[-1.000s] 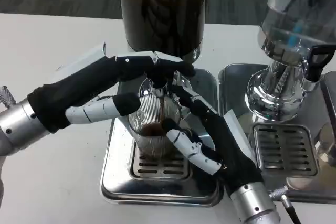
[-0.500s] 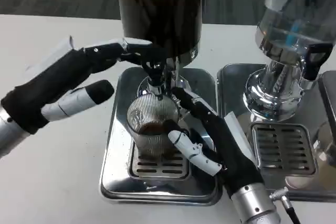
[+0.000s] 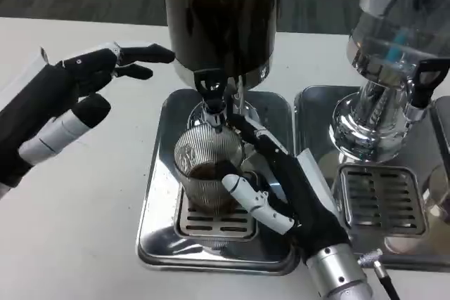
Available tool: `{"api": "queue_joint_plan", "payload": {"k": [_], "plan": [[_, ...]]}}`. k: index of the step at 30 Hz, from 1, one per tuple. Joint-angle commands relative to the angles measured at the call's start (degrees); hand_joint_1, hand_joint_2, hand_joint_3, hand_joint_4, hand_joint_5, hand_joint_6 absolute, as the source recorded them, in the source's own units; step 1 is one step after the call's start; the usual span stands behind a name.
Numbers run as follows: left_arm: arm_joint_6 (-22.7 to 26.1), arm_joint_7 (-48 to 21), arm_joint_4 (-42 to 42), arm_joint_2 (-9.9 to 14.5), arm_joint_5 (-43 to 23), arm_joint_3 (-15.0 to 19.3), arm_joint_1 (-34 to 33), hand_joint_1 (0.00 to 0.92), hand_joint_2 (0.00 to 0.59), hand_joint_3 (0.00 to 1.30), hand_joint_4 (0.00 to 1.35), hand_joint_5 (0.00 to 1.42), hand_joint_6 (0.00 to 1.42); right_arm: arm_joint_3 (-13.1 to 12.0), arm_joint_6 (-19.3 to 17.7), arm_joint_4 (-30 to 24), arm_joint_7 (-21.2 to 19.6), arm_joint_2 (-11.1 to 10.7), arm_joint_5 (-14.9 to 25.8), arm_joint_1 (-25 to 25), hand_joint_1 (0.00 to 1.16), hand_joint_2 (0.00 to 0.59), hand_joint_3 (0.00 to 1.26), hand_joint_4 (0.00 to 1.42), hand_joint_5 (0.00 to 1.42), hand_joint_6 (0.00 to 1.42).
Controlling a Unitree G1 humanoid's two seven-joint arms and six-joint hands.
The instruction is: Grasp the cup under the faucet to collect the drink, then remove the cup.
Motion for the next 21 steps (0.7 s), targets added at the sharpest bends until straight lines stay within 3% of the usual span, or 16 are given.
{"api": "queue_joint_plan", "payload": {"k": [1,21], "plan": [[0.2,1.4,0.5,0.4,-0.3,1.9,2.0,0.000,0.124,0.36,0.27,0.21,0.31,0.0,-0.4,0.0,0.7,-0.1,0.3,-0.6,0.36,0.242,0.14,0.09,0.10,0.06],[0.3,2.6,2.6,0.7,0.0,5.6,7.9,0.000,0.127,0.40,0.28,0.22,0.31,-0.1,-0.2,4.0,3.3,0.5,2.2,-4.0,0.34,0.249,0.06,0.04,0.08,0.05]]}}
